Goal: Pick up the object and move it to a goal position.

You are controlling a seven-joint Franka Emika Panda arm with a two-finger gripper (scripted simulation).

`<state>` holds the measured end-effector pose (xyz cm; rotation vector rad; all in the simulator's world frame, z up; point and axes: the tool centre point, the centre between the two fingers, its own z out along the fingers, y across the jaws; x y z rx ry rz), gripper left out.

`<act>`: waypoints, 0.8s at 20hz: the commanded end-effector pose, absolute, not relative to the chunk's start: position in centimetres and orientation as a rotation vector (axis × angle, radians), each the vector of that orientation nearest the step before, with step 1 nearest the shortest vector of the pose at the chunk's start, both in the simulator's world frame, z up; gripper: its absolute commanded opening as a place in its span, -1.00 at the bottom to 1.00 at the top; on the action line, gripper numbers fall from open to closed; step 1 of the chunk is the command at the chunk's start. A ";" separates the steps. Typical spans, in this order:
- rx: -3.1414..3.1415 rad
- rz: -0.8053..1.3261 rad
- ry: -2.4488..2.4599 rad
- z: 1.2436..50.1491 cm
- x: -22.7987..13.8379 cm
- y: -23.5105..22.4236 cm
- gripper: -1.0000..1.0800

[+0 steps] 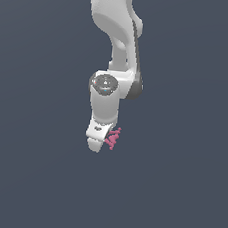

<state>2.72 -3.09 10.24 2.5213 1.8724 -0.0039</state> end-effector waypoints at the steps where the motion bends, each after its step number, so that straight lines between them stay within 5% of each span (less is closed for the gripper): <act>1: 2.520 -0.004 1.872 11.7 1.3 -1.9 -1.00; 16: 2.521 -0.003 1.872 18.7 -4.9 3.5 -1.00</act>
